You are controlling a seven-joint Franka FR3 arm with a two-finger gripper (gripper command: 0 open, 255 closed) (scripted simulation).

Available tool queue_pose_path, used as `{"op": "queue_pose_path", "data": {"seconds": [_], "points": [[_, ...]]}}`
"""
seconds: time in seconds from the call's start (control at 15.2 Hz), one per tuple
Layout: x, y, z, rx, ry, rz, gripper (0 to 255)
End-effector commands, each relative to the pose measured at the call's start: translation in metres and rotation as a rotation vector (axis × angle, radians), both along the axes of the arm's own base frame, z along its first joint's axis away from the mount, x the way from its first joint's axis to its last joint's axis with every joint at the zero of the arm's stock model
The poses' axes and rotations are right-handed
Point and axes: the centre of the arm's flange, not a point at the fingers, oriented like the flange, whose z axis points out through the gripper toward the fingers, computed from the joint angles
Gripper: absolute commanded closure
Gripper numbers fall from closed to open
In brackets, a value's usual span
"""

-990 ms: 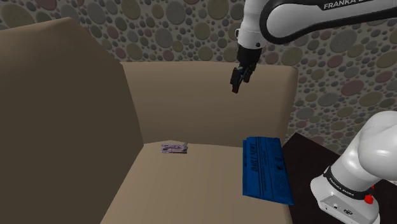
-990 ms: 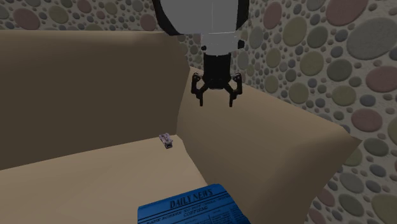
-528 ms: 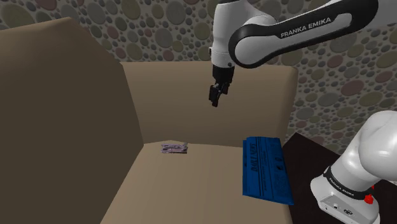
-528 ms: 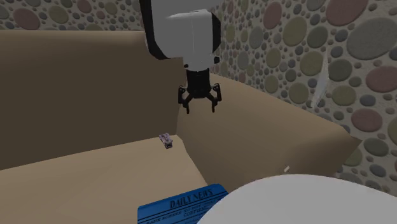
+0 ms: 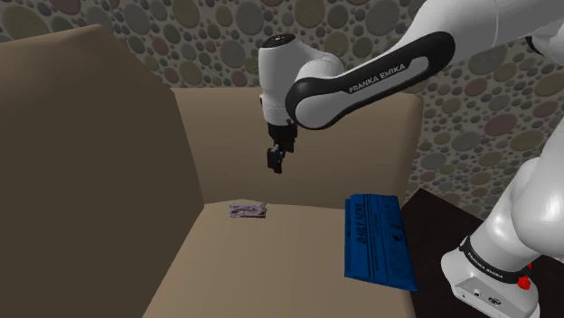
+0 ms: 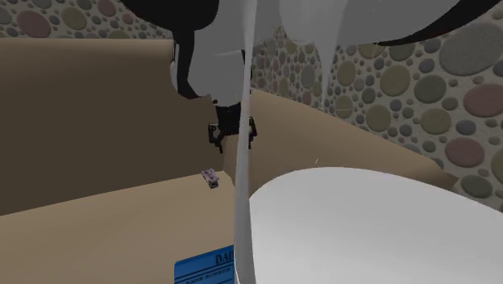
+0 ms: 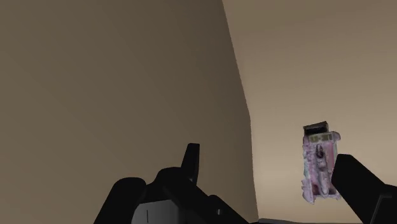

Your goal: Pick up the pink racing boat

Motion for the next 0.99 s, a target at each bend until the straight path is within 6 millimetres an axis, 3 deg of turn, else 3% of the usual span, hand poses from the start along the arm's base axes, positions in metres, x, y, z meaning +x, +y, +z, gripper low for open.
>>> {"op": "queue_pose_path", "data": {"seconds": [0.0, 0.73, 0.92], "points": [[0.006, 0.021, -0.018, -0.015, 0.004, 0.034, 0], [0.036, 0.136, -0.114, -0.091, 0.022, 0.218, 0], [0.037, 0.144, -0.131, -0.096, 0.023, 0.230, 0]]}}
